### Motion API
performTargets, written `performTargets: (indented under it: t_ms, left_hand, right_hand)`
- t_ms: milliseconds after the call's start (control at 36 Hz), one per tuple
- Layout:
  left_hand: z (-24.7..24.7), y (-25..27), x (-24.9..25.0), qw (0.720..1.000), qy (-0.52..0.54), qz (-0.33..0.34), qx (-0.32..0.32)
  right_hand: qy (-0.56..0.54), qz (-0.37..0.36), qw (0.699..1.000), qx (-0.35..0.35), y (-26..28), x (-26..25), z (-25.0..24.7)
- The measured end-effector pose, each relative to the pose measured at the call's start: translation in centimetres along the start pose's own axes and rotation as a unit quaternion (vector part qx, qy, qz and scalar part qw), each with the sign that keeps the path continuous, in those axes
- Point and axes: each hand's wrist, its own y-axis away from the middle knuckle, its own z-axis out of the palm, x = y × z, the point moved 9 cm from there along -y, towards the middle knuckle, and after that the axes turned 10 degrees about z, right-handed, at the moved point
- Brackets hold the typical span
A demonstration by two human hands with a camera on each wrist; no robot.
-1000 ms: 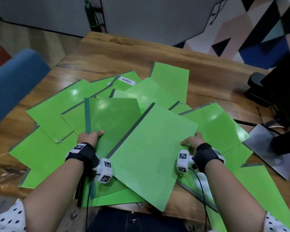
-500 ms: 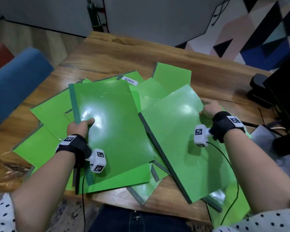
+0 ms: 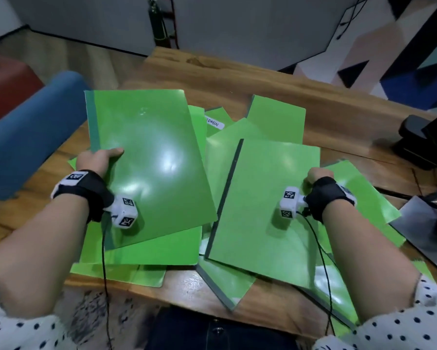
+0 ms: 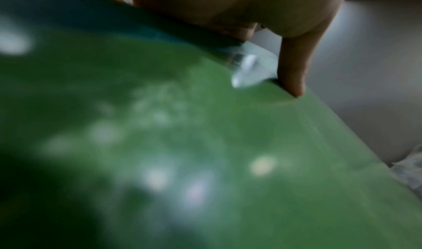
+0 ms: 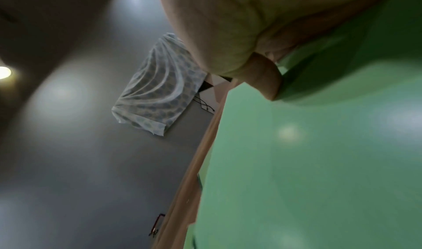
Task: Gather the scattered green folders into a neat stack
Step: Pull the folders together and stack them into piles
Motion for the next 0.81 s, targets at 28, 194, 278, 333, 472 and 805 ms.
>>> performTargets:
  t_ms: [28,194,278,333,472,805]
  left_hand:
    - [0.1,-0.2,0.3,1.000,0.008,0.001,-0.002]
    - [1.7,-0.6,-0.4,0.999,0.034,-0.004,-0.018]
    - [2.4,-0.8,-2.2,0.999,0.031,-0.017,-0.025]
    - [2.8,-1.0,-3.4,0.999,0.029,-0.029,-0.032]
    - [3.7,-1.0,-4.6,0.999,0.011,-0.031,-0.043]
    - [5.2,1.0,-9.0,0.993,-0.048,-0.068,-0.086]
  right_hand:
    - [-0.018,0.004,1.000,-0.005,0.6,-0.4,0.6]
    - [-0.233,0.032,0.972,-0.018,2.1,-3.7,4.8]
    - [-0.279,0.071,0.955,-0.066,2.9,-4.4,8.4]
    - [-0.278,0.085,0.951,-0.106,3.6,-4.7,10.6]
    - [-0.288,0.106,0.946,-0.104,3.8,-4.4,12.3]
    - [-0.316,0.128,0.926,-0.164,4.7,-4.1,14.5]
